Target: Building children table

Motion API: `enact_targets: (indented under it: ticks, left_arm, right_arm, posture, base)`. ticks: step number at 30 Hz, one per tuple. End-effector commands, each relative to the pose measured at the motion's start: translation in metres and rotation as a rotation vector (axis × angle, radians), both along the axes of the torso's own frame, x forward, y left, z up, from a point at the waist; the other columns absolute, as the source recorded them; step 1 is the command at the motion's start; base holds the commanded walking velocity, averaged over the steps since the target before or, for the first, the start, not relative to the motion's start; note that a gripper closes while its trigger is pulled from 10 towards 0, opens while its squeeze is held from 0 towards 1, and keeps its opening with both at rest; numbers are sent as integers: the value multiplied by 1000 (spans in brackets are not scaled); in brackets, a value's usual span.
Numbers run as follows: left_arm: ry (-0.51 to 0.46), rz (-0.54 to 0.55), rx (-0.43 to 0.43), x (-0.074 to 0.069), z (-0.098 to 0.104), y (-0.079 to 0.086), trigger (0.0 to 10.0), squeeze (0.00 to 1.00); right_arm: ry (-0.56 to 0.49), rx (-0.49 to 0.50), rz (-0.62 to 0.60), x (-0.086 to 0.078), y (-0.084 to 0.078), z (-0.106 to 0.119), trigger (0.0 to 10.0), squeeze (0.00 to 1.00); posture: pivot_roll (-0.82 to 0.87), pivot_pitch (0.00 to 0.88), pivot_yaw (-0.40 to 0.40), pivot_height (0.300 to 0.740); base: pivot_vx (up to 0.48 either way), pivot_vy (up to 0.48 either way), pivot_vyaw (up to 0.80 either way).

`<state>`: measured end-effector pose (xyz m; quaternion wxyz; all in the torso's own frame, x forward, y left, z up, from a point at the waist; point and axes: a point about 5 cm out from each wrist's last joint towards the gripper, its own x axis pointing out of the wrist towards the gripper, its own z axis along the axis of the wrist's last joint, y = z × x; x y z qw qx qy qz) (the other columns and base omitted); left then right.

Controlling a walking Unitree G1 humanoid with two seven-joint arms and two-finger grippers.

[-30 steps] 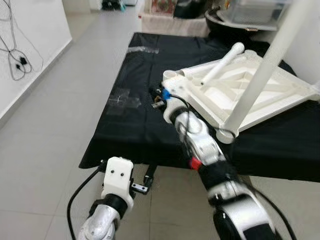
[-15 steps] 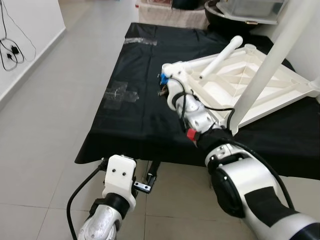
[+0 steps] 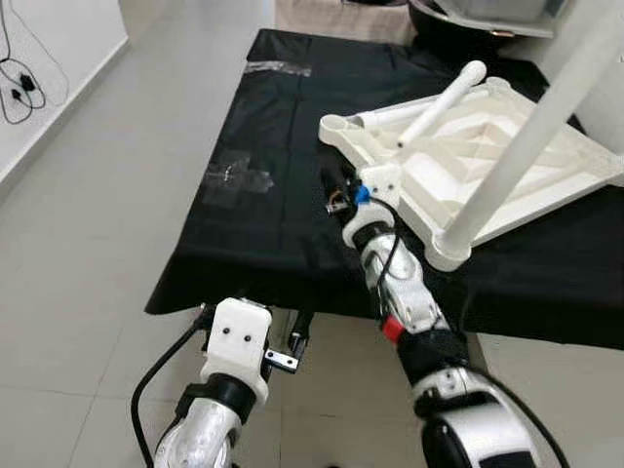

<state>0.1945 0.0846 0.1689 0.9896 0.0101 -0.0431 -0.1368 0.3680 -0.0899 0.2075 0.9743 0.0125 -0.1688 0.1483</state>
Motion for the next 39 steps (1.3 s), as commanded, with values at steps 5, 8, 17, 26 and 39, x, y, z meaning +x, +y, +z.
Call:
enact_targets:
  ticks: [5,8,17,26,39]
  left_arm:
    - [7,7,17,2,-5,0,10000,0]
    - [6,8,23,3,-6,0,10000,0]
    - [3,13,26,7,-7,2,10000,0]
    - [31,19,22,9,-12,4,10000,0]
    - [50,28,27,9,-15,6,10000,0]
  right_arm:
    - [-69,-79,50,-21,3,-11,10000,0]
    - [-67,-90,66,-26,5,-14,10000,0]
    - [-55,-92,55,-31,2,-10,10000,0]
    - [-66,-103,41,-32,0,-3,10000,0]
    - [147,-253,196,-12,5,-4,10000,0]
  posture:
    - [72,150,-98,740]
    - [75,148,-99,740]
    - [67,143,-100,740]
    - [67,148,-98,740]
    - [76,165,-94,740]
  base:
    - [364,0,0]
    - [399,0,0]
    - [425,0,0]
    - [236,0,0]
    - [0,0,0]
